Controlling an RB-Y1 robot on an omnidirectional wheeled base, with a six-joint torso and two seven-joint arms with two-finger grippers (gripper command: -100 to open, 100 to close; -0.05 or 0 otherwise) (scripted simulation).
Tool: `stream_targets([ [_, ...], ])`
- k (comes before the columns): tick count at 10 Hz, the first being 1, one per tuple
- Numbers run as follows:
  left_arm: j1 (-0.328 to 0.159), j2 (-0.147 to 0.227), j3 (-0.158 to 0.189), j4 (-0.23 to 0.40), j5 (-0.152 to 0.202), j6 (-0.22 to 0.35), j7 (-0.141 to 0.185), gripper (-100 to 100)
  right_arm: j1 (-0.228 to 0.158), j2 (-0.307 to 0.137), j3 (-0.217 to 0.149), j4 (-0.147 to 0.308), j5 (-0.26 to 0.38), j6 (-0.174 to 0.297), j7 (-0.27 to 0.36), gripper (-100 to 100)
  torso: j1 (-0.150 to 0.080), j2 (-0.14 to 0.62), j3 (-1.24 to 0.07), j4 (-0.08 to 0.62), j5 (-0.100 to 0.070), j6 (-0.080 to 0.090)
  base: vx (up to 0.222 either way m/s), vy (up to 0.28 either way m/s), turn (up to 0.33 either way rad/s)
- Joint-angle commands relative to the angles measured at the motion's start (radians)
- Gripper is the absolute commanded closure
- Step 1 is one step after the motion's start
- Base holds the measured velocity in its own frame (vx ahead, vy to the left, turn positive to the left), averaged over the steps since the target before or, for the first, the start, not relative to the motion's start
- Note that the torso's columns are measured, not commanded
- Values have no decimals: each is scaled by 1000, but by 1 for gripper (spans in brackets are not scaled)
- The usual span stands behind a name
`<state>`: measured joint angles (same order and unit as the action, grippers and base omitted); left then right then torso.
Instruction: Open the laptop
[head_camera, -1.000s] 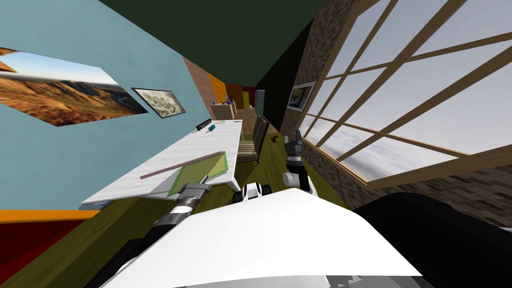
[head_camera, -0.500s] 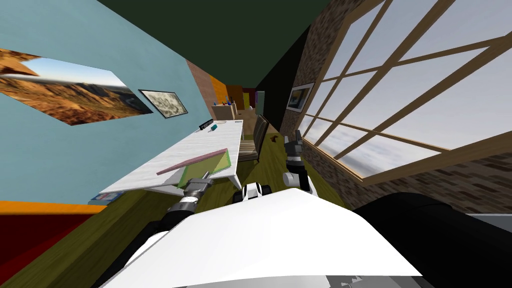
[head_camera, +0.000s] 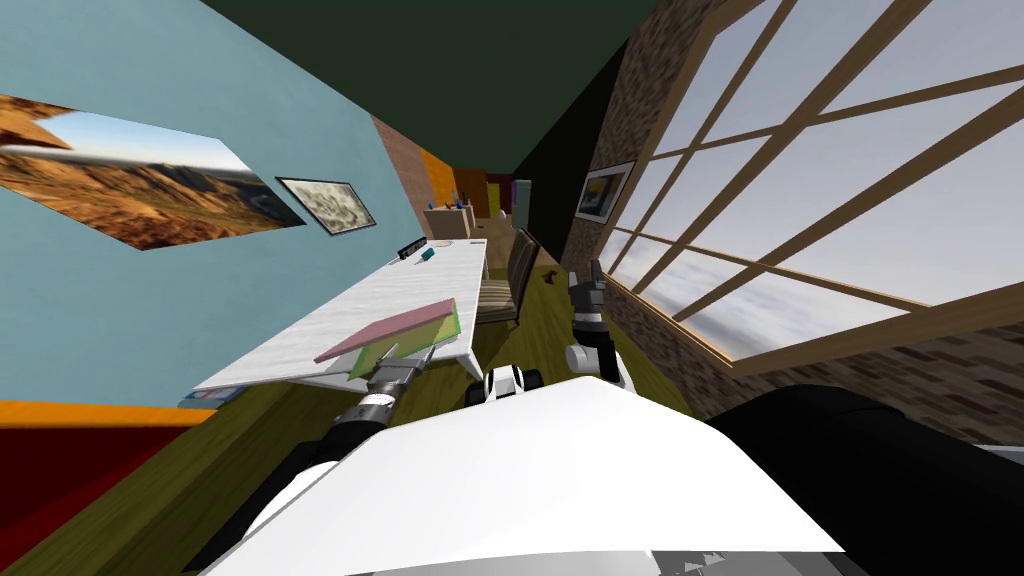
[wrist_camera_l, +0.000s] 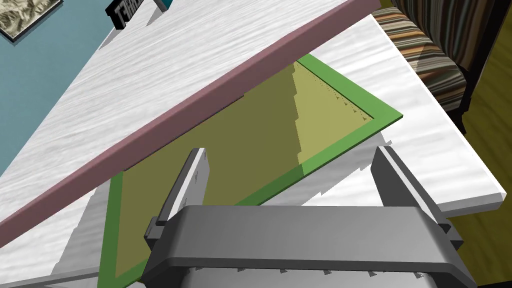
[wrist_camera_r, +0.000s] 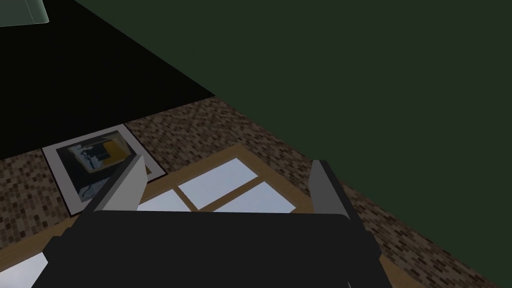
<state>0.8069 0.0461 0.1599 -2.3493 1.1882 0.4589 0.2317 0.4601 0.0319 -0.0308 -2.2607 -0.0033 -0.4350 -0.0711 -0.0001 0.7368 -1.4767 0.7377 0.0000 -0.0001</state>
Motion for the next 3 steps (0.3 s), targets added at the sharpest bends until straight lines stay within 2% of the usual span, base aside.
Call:
stream_targets([
  [1, 56, 3, 17, -70, 24, 25, 11, -100, 0, 0, 0, 0, 0, 0, 0, 0, 0, 0, 0, 0, 0, 0, 57, -12, 27],
  [3, 96, 7, 32, -119, 44, 43, 20, -100, 0, 0, 0, 0, 0, 0, 0, 0, 1, 2, 1, 0, 0, 0, 55, -4, 34],
])
